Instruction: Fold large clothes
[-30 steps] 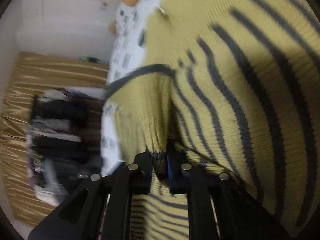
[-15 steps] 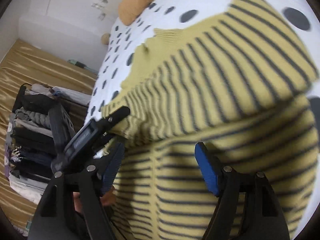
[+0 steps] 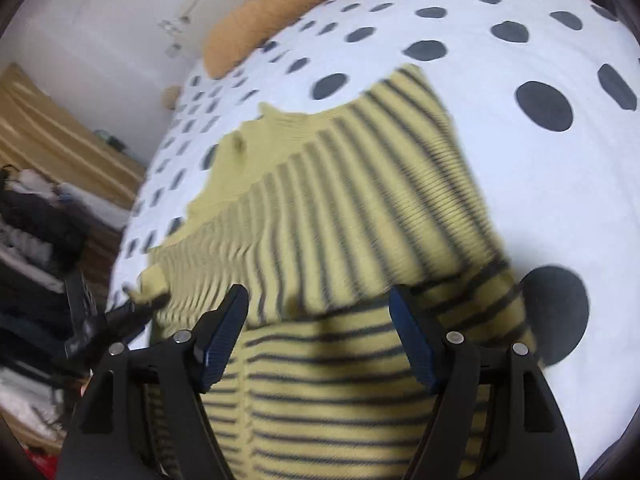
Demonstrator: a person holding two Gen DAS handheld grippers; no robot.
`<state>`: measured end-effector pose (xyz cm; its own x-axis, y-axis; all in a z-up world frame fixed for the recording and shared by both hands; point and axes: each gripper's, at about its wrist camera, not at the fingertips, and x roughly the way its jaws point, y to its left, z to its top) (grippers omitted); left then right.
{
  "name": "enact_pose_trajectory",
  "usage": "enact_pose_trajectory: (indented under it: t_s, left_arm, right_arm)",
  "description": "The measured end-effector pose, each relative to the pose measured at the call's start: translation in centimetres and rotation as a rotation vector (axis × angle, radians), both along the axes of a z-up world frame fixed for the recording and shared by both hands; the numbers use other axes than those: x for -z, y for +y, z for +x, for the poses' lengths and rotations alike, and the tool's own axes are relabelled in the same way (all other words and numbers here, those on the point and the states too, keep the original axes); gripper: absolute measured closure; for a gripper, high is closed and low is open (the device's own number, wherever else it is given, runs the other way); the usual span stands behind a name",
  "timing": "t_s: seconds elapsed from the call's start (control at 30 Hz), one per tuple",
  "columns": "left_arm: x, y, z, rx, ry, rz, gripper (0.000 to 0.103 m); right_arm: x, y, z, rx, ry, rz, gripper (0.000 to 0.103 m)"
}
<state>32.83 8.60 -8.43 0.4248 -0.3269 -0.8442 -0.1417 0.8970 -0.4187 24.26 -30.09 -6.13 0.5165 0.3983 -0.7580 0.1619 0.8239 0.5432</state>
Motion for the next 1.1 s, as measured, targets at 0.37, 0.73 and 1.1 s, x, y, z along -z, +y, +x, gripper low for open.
enact_pose_trajectory:
  t_s: [0.37,0.73,1.1]
  left_arm:
    - [-6.9,3.7,-2.5,-0.144,-0.164,0.086,0.092]
    - [-0.5,-3.6,3.2,0.070,-0.019,-0.039,0.103]
    - [-7.4,4.9,-4.4,-0.036,-0.156,0.134,0.002]
  right_arm:
    - [-1.4,-5.2,0.4,0.111,-0.007,0.007,0.061]
    - [2.2,-1.8,7.2,0.002,0.117,0.095,0.069]
    - [-0.1,-7.1,2.2,-0.054,0.099,-0.050,0.048]
